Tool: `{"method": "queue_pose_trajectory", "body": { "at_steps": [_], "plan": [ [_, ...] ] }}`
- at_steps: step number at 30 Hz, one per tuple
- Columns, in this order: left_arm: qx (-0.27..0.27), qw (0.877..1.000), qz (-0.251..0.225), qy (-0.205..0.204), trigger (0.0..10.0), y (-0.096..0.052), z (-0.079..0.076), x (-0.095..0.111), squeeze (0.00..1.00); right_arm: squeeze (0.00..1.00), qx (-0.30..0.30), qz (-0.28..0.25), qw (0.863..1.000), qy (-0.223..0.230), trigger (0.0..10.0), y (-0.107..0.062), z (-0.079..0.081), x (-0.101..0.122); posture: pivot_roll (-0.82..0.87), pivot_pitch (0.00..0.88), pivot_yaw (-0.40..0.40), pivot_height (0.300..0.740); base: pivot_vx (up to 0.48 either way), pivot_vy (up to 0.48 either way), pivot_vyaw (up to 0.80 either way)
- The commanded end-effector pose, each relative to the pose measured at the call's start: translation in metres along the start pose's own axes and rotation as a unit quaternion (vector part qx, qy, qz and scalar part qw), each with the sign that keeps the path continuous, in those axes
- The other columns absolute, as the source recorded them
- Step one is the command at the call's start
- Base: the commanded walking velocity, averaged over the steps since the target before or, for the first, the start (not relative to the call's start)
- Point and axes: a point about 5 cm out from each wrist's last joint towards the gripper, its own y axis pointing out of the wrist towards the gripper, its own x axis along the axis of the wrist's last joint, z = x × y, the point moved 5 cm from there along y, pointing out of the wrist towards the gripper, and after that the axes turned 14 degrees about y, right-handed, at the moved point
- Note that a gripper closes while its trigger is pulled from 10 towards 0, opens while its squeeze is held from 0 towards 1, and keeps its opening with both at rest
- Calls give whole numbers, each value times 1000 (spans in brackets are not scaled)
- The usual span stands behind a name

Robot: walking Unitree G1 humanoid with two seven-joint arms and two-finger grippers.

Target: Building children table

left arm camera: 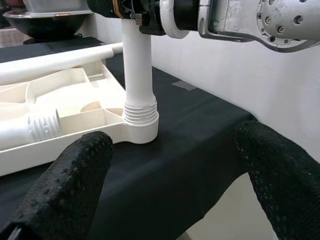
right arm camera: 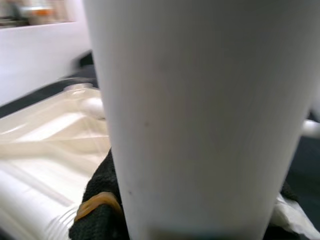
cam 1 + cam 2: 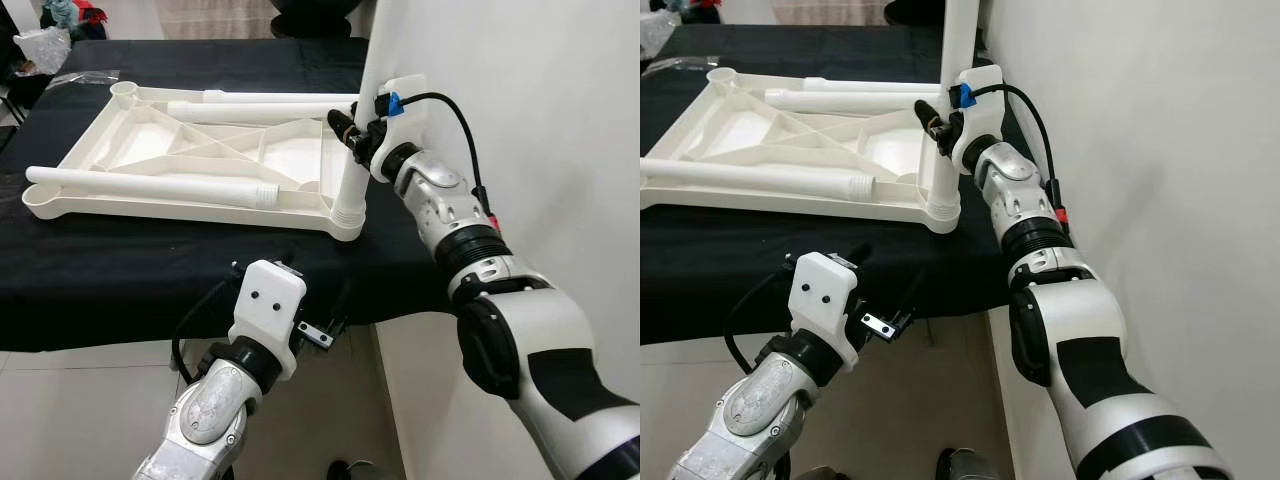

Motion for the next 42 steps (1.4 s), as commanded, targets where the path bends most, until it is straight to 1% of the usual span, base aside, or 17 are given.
{"method": "queue_pose_trajectory", "body": {
  "at_steps": [1,2,3,5,8,10,15,16,18,19,27,28,32,35,38,41,42],
  "plan": [
    [1,1000,5,2,10000,0,0,-2,0,0,-53,37,998,4,0,-7,-19,-24,72,132,-93,740,0,0,0],
    [2,1000,5,2,10000,0,1,-3,0,0,-124,25,992,14,0,-9,-29,-27,68,133,-91,740,0,0,0],
    [2,1000,5,2,10000,0,1,-3,0,0,-124,25,992,14,0,-9,-29,-27,68,133,-91,740,0,0,0],
    [2,1000,7,4,10000,0,0,-4,0,0,-236,-20,970,45,0,-15,-26,-26,76,132,-94,740,0,0,0],
    [3,1000,7,3,10000,0,0,-4,0,0,-263,-33,963,56,0,-16,-21,-26,78,134,-95,740,0,0,0],
    [5,1000,7,3,10000,0,1,-3,0,0,-290,-53,953,78,0,-16,-4,-25,77,135,-96,740,0,0,0],
    [6,1000,7,3,10000,-1,1,-3,0,0,-284,-55,953,92,0,-12,15,-26,77,135,-96,740,0,0,0],
    [6,1000,8,3,10000,-1,1,-3,0,0,-261,-48,960,89,10000,-8,26,-27,80,137,-97,740,0,0,0],
    [6,1000,9,2,10000,-1,1,-3,0,0,-247,-47,964,87,10000,-6,32,-26,78,138,-97,740,0,0,0],
    [6,1000,9,3,10000,-1,1,-4,0,1000,-227,-47,969,83,10000,-4,37,-24,78,138,-97,740,0,0,0],
    [6,1000,10,3,10000,-1,1,-5,0,1000,-184,-54,980,59,10000,-3,39,-15,69,131,-96,740,0,0,0],
    [6,1000,11,2,10000,-1,0,-5,0,0,-165,-56,983,50,10000,-3,38,-11,69,130,-96,740,0,0,0],
    [6,1000,11,2,10000,-1,0,-5,0,0,-165,-56,983,50,10000,-3,38,-11,69,130,-96,740,0,0,0],
    [6,1000,10,2,10000,-1,0,-5,0,0,-103,-51,993,34,10000,-6,23,-2,66,118,-96,740,0,0,0],
    [5,1000,9,3,10000,-1,-1,-5,0,0,-2,-19,998,52,10000,-15,-5,-2,65,110,-94,740,0,0,0],
    [5,1000,8,3,10000,-1,-1,-5,0,0,22,-11,998,59,10000,-17,-7,-3,65,110,-94,740,0,0,0],
    [4,1000,8,2,10000,-1,-1,-5,0,0,66,8,996,64,10000,-20,-5,-7,68,108,-96,740,0,0,0]
  ]
}}
